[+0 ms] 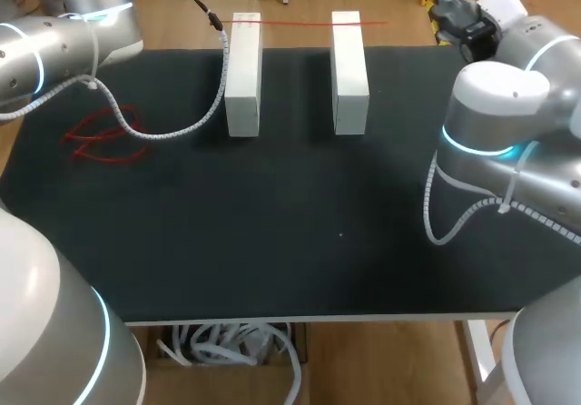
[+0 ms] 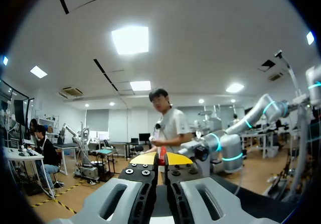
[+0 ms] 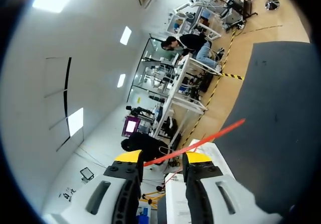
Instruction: Grab the tape and strap the tape.
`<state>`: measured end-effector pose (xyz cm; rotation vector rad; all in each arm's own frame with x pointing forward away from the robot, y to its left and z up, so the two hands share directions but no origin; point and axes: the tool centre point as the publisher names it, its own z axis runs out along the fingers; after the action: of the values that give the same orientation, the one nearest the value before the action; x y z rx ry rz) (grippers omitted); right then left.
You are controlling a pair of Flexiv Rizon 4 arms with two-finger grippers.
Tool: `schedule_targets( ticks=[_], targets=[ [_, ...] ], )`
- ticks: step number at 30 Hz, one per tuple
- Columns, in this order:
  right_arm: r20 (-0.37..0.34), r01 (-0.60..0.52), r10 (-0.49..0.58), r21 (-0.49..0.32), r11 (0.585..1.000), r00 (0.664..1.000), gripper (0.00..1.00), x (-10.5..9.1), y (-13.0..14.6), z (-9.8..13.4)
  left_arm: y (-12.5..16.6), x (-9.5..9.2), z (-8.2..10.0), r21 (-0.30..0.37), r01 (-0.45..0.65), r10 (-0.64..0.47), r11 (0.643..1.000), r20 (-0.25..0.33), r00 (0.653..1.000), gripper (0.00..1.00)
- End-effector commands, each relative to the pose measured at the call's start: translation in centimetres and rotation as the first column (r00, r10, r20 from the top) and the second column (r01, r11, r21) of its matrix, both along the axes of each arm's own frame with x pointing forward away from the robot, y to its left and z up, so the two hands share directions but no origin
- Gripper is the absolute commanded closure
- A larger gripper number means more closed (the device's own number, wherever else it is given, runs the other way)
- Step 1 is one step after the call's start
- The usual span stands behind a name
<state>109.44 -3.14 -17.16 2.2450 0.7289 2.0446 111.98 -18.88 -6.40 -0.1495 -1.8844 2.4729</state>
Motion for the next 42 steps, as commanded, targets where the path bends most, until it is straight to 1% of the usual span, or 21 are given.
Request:
schedule_targets(
  ticks=[1,5,18,20,23,24,25,26,29,31,42],
  targets=[
    [-0.001,-0.005,0.005,-0.001,1.0,1.0,0.67,-0.2,-0.7,-0.1,0.0,-0.1,0.1,0.002,-0.003,0.003,1.0,0.0,1.0,1.0],
    [-0.001,-0.001,0.001,-0.006,1.0,1.0,0.65,-0.2,-1.1,-0.2,0.0,-0.1,0.1,0.002,-0.003,0.003,1.0,0.0,1.0,1.0],
    [-0.002,0.014,-0.014,-0.011,1.0,1.0,0.67,-0.1,-2.0,-0.5,0.0,-0.1,0.1,0.002,-0.003,0.003,1.0,0.0,1.0,1.0],
    [-0.002,0.016,-0.016,-0.011,1.0,1.0,0.7,-0.1,-2.1,-0.5,0.0,-0.1,0.1,0.002,-0.003,0.003,1.0,0.0,1.0,1.0],
    [-0.003,0.02,-0.02,-0.011,1.0,1.0,0.72,0.0,-2.3,-0.5,0.0,-0.1,0.1,0.002,-0.003,0.003,1.0,0.0,1.0,1.0],
    [-0.003,0.02,-0.02,-0.011,1.0,1.0,0.8,0.0,-2.3,-0.5,0.0,-0.1,0.1,0.002,-0.003,0.003,1.0,0.0,1.0,1.0],
    [-0.002,0.02,-0.02,-0.011,1.0,1.0,0.9,0.0,-2.3,-0.5,0.0,-0.1,0.1,0.002,-0.003,0.003,1.0,0.0,1.0,1.0],
    [-0.002,0.02,-0.02,-0.011,1.0,1.0,0.94,0.0,-2.3,-0.5,0.0,-0.1,0.1,0.002,-0.003,0.003,1.0,0.0,1.0,1.0],
    [0.002,0.014,-0.014,-0.015,1.0,1.0,0.91,0.1,-2.2,-0.5,0.0,-0.1,0.1,0.002,-0.003,0.003,1.0,0.0,1.0,1.0],
    [0.002,0.013,-0.013,-0.016,1.0,1.0,0.99,0.1,-2.1,-0.4,0.0,-0.1,0.1,0.002,-0.003,0.003,1.0,0.0,1.0,1.0],
    [0.003,-0.004,0.004,-0.027,1.0,1.0,1.0,0.2,-1.9,-0.5,0.0,-0.1,0.1,0.002,-0.003,0.003,1.0,0.0,1.0,1.0]
  ],
)
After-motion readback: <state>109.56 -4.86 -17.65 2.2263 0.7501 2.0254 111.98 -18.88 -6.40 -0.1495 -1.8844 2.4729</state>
